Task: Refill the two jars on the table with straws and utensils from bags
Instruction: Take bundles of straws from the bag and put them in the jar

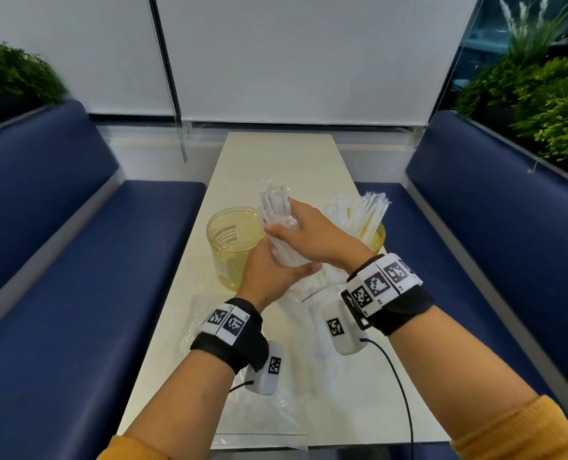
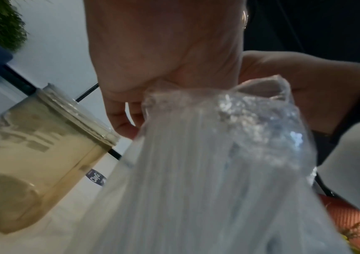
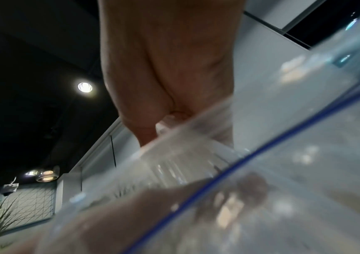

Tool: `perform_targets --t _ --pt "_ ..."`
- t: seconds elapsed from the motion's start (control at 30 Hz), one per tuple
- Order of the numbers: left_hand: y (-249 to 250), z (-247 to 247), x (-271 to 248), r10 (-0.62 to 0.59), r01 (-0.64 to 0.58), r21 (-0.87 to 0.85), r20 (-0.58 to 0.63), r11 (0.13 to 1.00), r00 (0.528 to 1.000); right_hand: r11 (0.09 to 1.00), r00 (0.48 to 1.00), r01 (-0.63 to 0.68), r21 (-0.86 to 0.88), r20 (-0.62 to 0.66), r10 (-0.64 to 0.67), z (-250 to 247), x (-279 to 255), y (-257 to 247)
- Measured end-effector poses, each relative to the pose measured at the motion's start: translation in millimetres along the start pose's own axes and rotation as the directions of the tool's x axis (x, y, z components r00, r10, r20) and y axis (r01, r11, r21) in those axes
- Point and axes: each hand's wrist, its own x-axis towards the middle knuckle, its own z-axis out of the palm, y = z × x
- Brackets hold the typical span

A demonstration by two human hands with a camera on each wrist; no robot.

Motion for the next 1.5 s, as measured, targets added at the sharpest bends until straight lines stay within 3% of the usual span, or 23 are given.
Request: perform_targets --t 0.17,0.27,0.47,0.57,0.67,0.73,0.83,0.87,0.9,1.0,1.1,1.17,1.23,1.33,1.4,1.5 --pt "0 7 0 -0.007 0.001 -0.167 -0.035 0.986 0.999 0.988 0.978 0.010 0.157 -0.209 0.024 16 -5 0" --pt "4 9 1 -0.033 0.029 -0.216 -0.013 0.976 0.999 0.951 0.970 0.000 0.308 -0.231 0.075 28 -7 1" --pt "10 6 5 -0.034 0.041 -0.132 0.059 0.990 0.998 0.922 0.954 0.036 0.386 -0.288 0.083 30 -6 9" --pt "8 6 3 -0.027 0.025 -0.152 -0.017 0.988 0.999 0.883 0.964 0.050 0.467 -0.252 0.079 33 -6 9" --pt "7 6 3 0.003 -0.017 -0.180 -0.079 0.983 0.997 0.855 0.952 0.094 0.511 -0.297 0.073 35 -6 6" --pt "5 7 4 0.009 -0.019 -0.152 -0.064 0.988 0.998 0.885 0.919 0.192 0.425 -0.395 -0.010 32 -5 0" --pt "1 10 3 -0.011 0.002 -0.184 -0.046 0.983 0.999 0.936 0.790 0.351 0.036 -0.548 -0.275 18 2 -16" --pt "-1 11 3 -0.017 0.007 -0.177 -0.052 0.984 0.999 0.920 0.757 0.374 -0.118 -0.535 -0.376 11 6 -23" --pt "-1 12 3 -0.027 0.017 -0.159 -0.061 0.987 0.998 0.894 0.755 0.378 -0.240 -0.479 -0.448 5 11 -29" --pt "6 12 5 -0.004 -0.001 -0.060 -0.091 0.998 0.996 0.802 0.846 0.331 -0.497 -0.219 -0.485 1 19 -36" --pt "11 10 10 0.077 -0.068 0.095 -0.099 0.993 0.992 0.705 0.946 0.175 -0.687 -0.080 -0.313 18 11 -28" --pt "13 10 11 0.091 -0.076 0.144 -0.103 0.987 0.990 0.685 0.980 0.109 -0.721 -0.038 -0.196 26 6 -22" --pt "9 11 10 0.077 -0.063 0.118 -0.111 0.991 0.991 0.763 0.978 0.140 -0.631 -0.034 -0.208 26 4 -19" --pt "6 8 8 0.003 -0.008 -0.039 -0.115 0.999 0.993 0.932 0.943 0.158 -0.326 -0.230 -0.240 17 4 -16" --pt "9 6 9 -0.003 -0.010 -0.118 -0.111 0.993 0.994 0.989 0.940 0.065 -0.133 -0.326 -0.106 14 -1 -10" --pt "16 9 9 -0.071 0.035 -0.289 -0.115 0.957 0.991 0.978 0.971 -0.104 -0.180 -0.233 0.060 21 -11 5"
